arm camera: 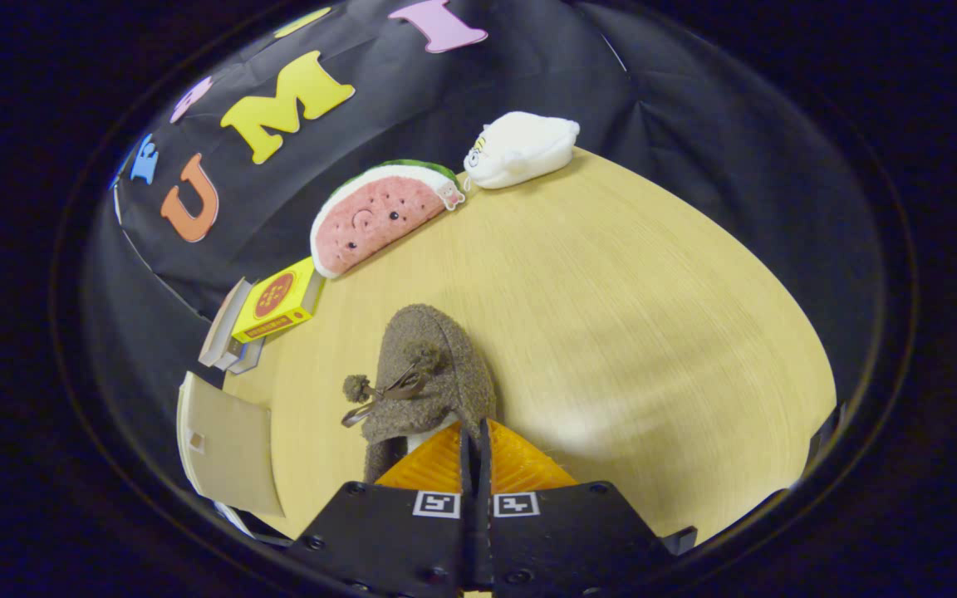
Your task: Open the storage box then place both shoes into the box .Put the left shoe in first, then the right shoe, with the right side of both shoes facing outward in a uniform manner.
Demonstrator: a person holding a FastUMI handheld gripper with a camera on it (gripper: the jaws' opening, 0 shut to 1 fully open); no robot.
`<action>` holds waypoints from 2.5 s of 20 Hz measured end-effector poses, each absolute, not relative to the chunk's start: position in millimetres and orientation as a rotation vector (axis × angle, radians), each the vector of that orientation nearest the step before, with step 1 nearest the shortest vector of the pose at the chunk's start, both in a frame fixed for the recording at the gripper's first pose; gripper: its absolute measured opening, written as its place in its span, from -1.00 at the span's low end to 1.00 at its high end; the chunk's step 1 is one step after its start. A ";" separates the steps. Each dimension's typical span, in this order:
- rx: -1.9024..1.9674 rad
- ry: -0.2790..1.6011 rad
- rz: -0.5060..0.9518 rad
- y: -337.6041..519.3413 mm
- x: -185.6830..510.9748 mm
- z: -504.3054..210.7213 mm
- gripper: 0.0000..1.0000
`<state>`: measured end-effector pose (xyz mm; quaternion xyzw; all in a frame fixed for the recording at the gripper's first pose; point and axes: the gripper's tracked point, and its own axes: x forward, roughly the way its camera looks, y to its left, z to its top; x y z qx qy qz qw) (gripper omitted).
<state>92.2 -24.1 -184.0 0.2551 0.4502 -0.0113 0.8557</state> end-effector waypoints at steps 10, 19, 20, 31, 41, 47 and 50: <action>0.549 0.875 0.183 180.0 88.7 -38.3 -1.00; 0.532 0.880 0.177 371.7 100.4 -20.5 -1.00; 0.514 0.877 0.159 381.8 99.7 -24.3 -1.00; 0.385 0.914 0.044 405.7 89.6 -76.5 -0.83; 0.366 0.857 0.190 405.3 64.8 -46.7 0.88; 0.285 0.666 0.236 362.6 47.9 -3.4 0.91; 0.261 0.568 0.257 329.4 37.5 16.7 0.90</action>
